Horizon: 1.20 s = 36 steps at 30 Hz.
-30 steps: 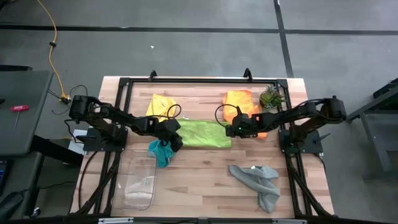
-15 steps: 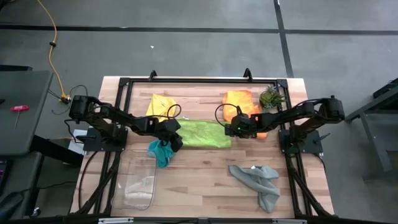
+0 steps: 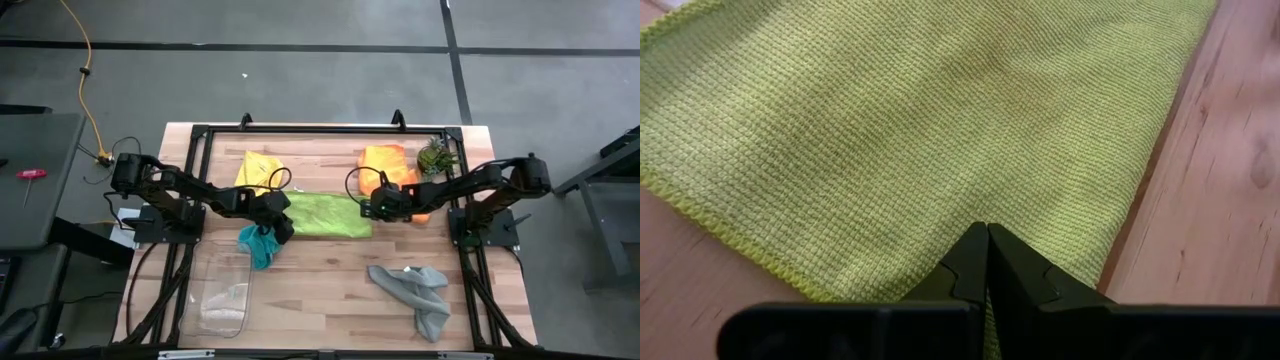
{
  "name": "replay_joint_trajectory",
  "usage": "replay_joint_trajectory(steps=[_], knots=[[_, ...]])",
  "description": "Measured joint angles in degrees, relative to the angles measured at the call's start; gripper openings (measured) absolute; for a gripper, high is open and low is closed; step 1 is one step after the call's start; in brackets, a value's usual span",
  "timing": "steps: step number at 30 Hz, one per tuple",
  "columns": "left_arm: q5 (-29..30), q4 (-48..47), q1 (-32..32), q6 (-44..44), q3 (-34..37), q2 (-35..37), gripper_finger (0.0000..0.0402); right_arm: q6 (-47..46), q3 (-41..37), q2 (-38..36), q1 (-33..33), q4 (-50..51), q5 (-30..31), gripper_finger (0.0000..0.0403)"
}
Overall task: Fold microfiber towels
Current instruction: Fold the green microfiber towel
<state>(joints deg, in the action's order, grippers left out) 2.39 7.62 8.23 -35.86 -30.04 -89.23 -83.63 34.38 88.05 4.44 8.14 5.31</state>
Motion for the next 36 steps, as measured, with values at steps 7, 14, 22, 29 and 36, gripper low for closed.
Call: replay_joint_trajectory(steps=[7, 14, 22, 29, 36], knots=[[0.0, 0.0, 0.0, 0.0, 0.0, 0.0, 0.0, -0.2, -0.1, 0.2, -0.2, -1.5, -0.9, 0.0111], [0.0, 0.0, 0.0, 0.0, 0.0, 0.0, 0.0, -0.2, 0.1, 0.1, -0.2, -2.1, -3.4, 0.0151], [0.0, 0.0, 0.0, 0.0, 0.0, 0.0, 0.0, -1.2, 0.1, 0.1, -0.2, -2.9, -4.0, 0.0148], [-0.2, 0.0, 0.0, 0.0, 0.0, 0.0, 0.0, -0.3, 0.1, 0.1, -0.3, -1.7, -3.3, 0.0074], [-4.6, -0.8, 1.4, 2.1, -1.0, 1.2, 0.0, 2.5, 0.1, 0.1, -0.3, 0.3, -3.2, 0.0009]])
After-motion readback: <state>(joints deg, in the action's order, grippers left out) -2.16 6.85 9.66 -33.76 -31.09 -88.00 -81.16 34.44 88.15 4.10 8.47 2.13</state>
